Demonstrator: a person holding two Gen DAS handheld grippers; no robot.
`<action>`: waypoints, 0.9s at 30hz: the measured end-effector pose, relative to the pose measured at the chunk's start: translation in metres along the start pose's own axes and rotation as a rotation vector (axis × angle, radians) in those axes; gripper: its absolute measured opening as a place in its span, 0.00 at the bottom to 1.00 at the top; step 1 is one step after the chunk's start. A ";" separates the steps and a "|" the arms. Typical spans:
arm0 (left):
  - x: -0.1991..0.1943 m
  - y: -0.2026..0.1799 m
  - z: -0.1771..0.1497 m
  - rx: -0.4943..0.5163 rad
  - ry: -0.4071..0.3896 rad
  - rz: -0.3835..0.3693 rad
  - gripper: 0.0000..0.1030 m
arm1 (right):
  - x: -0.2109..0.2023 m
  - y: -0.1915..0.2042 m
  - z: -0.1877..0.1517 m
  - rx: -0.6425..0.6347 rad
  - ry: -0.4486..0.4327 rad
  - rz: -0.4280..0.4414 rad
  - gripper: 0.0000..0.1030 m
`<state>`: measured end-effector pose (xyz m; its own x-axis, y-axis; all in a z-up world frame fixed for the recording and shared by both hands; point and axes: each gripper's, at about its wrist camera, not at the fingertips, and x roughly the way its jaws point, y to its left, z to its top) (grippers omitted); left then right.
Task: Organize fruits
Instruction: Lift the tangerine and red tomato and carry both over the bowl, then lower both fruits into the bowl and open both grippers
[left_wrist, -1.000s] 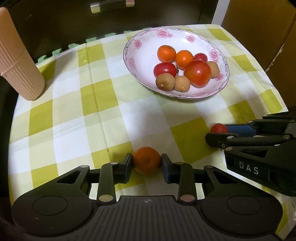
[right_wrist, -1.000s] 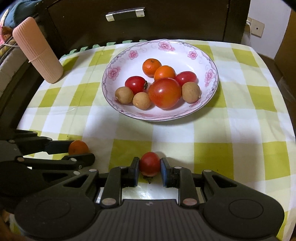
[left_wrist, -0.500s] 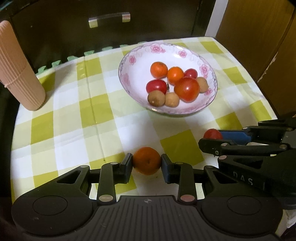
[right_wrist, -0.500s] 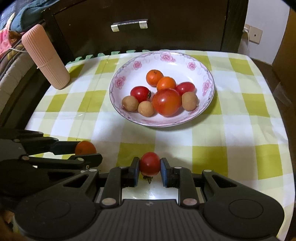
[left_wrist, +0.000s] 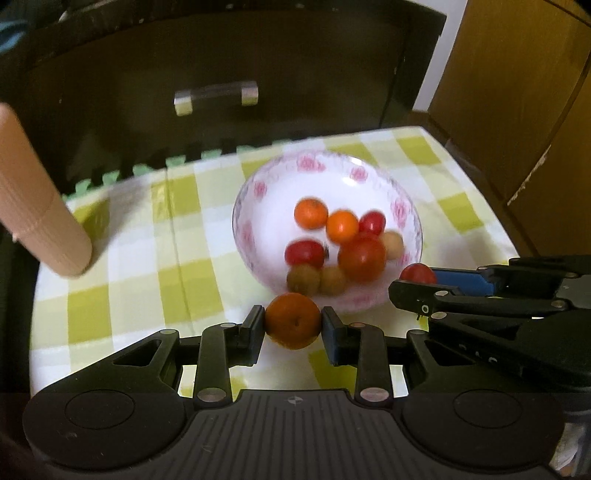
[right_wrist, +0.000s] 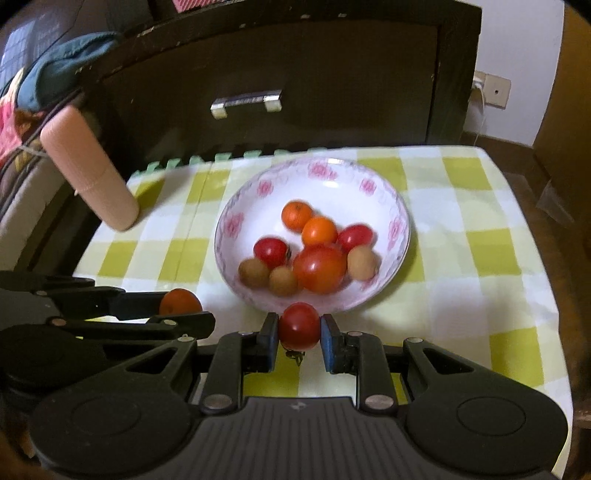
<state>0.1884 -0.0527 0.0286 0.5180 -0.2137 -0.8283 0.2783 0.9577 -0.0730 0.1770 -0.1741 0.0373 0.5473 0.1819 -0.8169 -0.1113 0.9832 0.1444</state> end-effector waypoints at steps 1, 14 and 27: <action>0.000 -0.001 0.004 0.002 -0.006 0.001 0.38 | 0.000 -0.001 0.004 0.001 -0.006 -0.002 0.22; 0.037 0.000 0.046 -0.009 -0.007 0.020 0.38 | 0.026 -0.028 0.051 0.041 -0.041 -0.019 0.22; 0.063 0.009 0.055 -0.054 0.028 0.025 0.39 | 0.059 -0.032 0.069 0.028 -0.042 -0.024 0.23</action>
<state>0.2682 -0.0678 0.0066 0.5016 -0.1847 -0.8451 0.2212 0.9718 -0.0810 0.2701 -0.1937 0.0225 0.5842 0.1584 -0.7960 -0.0752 0.9871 0.1413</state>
